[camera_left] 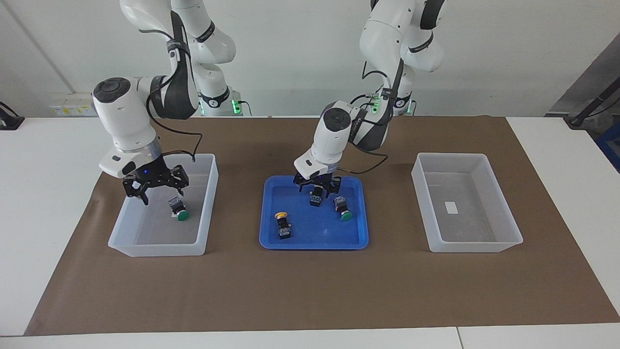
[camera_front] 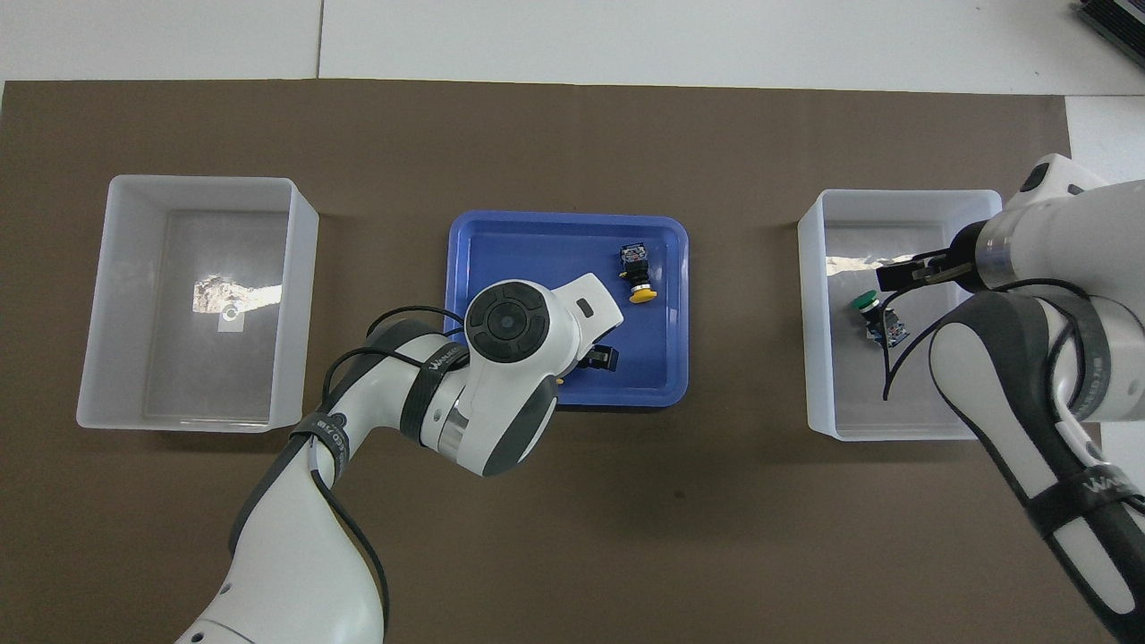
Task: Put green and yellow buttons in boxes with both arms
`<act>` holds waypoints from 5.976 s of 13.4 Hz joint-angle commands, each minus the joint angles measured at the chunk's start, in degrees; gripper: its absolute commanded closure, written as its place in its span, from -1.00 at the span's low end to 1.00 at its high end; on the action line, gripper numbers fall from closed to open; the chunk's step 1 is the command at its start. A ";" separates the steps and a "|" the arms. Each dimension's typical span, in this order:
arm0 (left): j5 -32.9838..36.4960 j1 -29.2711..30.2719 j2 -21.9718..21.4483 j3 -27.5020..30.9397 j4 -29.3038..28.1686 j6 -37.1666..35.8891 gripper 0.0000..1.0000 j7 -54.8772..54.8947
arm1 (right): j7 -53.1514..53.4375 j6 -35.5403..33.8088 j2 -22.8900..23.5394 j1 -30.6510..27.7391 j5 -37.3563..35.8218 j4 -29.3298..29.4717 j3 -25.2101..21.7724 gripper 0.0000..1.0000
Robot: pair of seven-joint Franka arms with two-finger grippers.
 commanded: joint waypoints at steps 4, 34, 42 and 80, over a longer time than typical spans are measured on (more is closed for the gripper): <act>-0.10 -0.95 -0.27 0.82 -1.68 2.87 -0.66 1.03 | 5.82 -10.05 -6.15 0.05 0.66 2.62 0.73 -1.00; 3.67 26.72 -8.79 1.53 16.78 -31.76 1.00 11.65 | 23.46 1.84 7.45 15.41 4.09 10.54 6.35 -1.00; 3.67 36.49 -16.61 1.61 -4.99 -15.97 1.00 23.52 | 40.78 10.83 23.25 32.73 -3.36 21.23 6.18 -1.00; 7.81 32.04 -8.01 1.79 16.77 -34.40 -0.59 14.79 | 17.91 -9.38 9.58 9.49 -12.70 17.85 6.79 1.00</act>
